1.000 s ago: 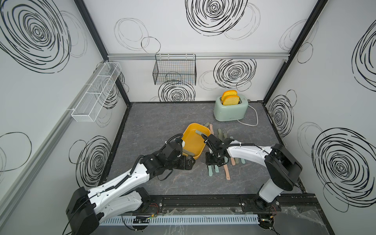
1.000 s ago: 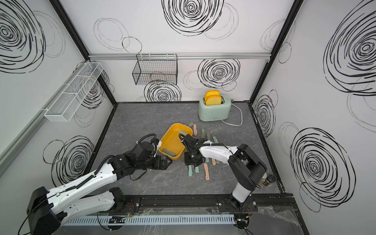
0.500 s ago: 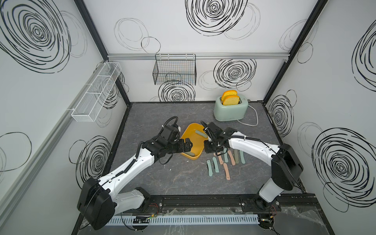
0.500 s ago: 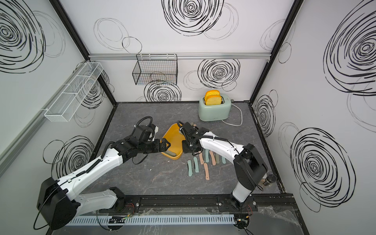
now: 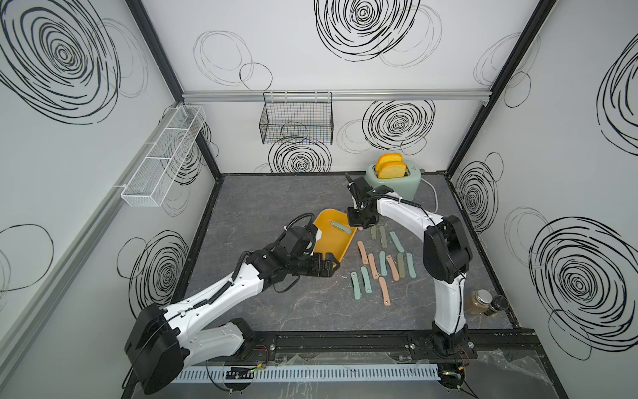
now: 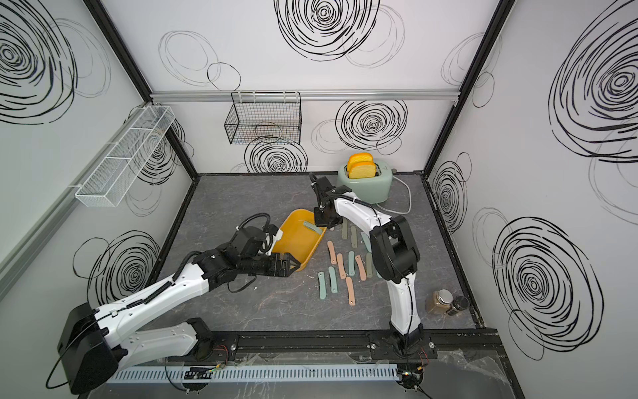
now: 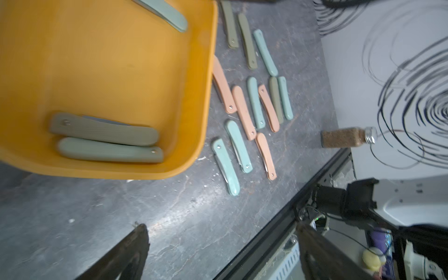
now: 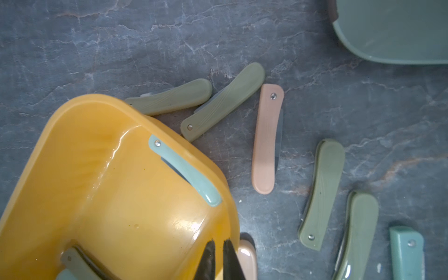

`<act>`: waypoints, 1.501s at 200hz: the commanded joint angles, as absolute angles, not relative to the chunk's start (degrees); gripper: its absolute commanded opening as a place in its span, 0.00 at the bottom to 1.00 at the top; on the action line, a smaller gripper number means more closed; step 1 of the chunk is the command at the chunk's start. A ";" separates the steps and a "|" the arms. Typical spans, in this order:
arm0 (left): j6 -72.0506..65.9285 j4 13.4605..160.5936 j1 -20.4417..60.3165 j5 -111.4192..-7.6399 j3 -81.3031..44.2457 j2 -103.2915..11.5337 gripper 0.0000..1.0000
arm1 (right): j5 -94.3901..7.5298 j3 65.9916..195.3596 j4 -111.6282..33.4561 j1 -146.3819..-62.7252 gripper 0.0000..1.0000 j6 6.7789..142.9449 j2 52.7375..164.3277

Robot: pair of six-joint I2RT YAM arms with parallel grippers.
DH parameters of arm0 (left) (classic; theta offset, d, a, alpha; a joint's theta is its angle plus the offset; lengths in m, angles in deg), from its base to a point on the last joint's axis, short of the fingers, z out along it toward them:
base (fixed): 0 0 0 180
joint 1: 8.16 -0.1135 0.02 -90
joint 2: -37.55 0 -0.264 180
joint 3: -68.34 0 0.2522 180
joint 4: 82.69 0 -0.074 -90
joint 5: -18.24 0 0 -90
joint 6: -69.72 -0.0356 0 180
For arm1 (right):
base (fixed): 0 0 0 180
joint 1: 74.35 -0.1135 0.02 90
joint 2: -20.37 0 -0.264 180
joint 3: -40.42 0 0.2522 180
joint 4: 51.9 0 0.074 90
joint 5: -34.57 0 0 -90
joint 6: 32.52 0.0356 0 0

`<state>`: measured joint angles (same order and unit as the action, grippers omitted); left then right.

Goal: Take the fruit knife out of the storage box
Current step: Adjust the storage box at the center of the board.

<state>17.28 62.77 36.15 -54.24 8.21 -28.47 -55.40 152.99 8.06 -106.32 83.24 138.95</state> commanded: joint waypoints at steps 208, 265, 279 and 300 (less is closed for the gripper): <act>16.52 73.43 30.91 -51.75 12.27 -38.91 0.98 | -51.58 144.04 9.41 -107.54 0.03 78.21 135.77; 14.50 67.74 28.84 -52.26 11.11 -33.55 0.98 | -57.34 148.54 11.49 -109.58 0.20 77.08 136.32; 14.85 65.80 28.84 -53.05 10.11 -31.37 0.98 | -59.58 150.67 12.11 -110.10 0.34 76.09 137.37; 14.96 62.50 28.84 -54.82 8.24 -28.07 0.98 | -61.55 153.07 12.93 -110.33 0.46 74.60 139.68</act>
